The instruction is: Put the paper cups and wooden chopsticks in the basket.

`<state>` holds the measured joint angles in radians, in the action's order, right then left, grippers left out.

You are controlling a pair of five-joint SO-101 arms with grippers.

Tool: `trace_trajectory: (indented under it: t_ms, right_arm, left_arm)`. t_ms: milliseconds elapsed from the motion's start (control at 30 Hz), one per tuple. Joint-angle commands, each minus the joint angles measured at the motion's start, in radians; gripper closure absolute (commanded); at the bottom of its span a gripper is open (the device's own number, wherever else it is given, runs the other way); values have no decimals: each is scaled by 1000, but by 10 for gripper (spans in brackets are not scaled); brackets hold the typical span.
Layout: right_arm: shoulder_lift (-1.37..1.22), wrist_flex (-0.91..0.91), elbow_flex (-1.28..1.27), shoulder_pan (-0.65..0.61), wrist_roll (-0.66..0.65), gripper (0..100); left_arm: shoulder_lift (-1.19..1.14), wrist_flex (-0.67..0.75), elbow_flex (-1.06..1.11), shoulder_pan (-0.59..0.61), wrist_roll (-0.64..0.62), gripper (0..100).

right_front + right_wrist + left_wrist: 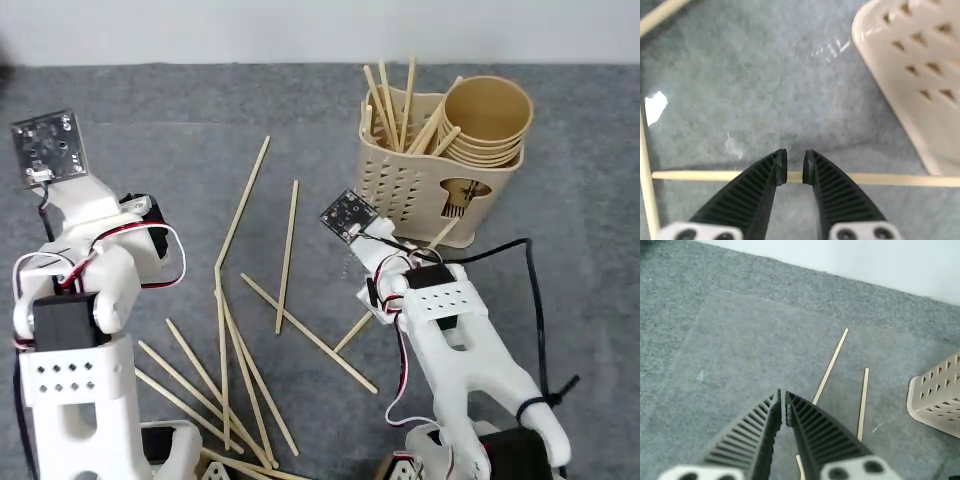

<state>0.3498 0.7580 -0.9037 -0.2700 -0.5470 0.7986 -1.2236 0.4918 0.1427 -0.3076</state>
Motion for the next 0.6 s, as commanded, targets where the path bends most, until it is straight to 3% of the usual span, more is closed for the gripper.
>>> trace_trajectory:
  t_ms: [0, 233, 500, 567]
  right_arm:
    - [22, 125, 15, 35, -11, 930]
    - [255, 403, 46, 33, -12, 930]
    - [421, 492, 43, 33, -20, 924]
    - [401, 516, 41, 33, -80, 886]
  left_arm:
    - [21, 18, -4, 5, 8, 987]
    - [21, 21, -5, -2, 6, 987]
    - [21, 18, -7, 5, 6, 987]
    - [21, 17, -7, 5, 8, 987]
